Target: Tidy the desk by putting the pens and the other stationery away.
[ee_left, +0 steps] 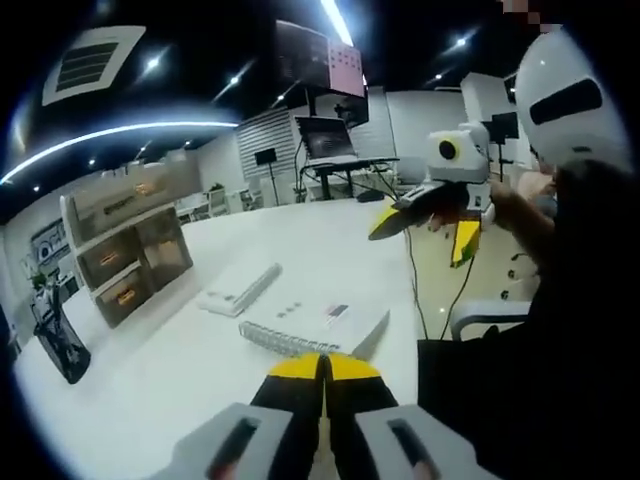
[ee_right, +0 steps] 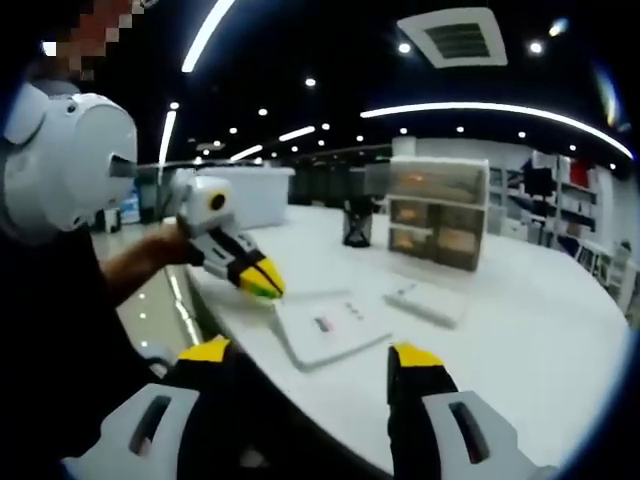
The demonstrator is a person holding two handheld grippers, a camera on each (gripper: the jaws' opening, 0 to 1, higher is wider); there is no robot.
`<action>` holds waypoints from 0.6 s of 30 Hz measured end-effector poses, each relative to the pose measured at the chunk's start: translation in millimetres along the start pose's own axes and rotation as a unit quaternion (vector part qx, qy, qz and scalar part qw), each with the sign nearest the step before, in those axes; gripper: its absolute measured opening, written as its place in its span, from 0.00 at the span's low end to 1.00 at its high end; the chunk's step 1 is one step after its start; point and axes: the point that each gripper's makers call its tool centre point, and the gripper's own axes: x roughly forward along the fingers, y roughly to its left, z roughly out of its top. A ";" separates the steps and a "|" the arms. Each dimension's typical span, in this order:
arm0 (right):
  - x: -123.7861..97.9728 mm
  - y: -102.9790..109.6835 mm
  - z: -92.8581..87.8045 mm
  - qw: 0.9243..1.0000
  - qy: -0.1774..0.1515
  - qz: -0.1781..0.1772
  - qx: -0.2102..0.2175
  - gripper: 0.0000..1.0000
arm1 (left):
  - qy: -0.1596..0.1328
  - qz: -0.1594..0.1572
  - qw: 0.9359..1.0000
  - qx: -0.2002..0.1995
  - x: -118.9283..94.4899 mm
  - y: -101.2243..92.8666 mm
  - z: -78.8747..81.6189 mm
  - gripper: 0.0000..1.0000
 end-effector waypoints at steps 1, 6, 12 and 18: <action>0.5 0.1 1.1 1.000 -0.002 -0.001 -0.003 0.58 | 0.001 0.000 1.000 0.001 0.0 0.1 1.7 0.01; 3.7 2.0 2.7 1.000 -0.004 -0.007 -0.020 0.57 | 0.004 0.001 1.000 0.004 0.7 0.2 11.0 0.01; 8.5 4.1 2.2 0.999 -0.002 -0.018 -0.041 0.57 | 0.014 0.004 1.000 0.016 2.7 -0.7 23.5 0.01; 15.9 3.1 2.4 0.997 0.000 -0.039 -0.069 0.56 | 0.018 0.001 1.000 0.021 5.3 -2.8 33.4 0.01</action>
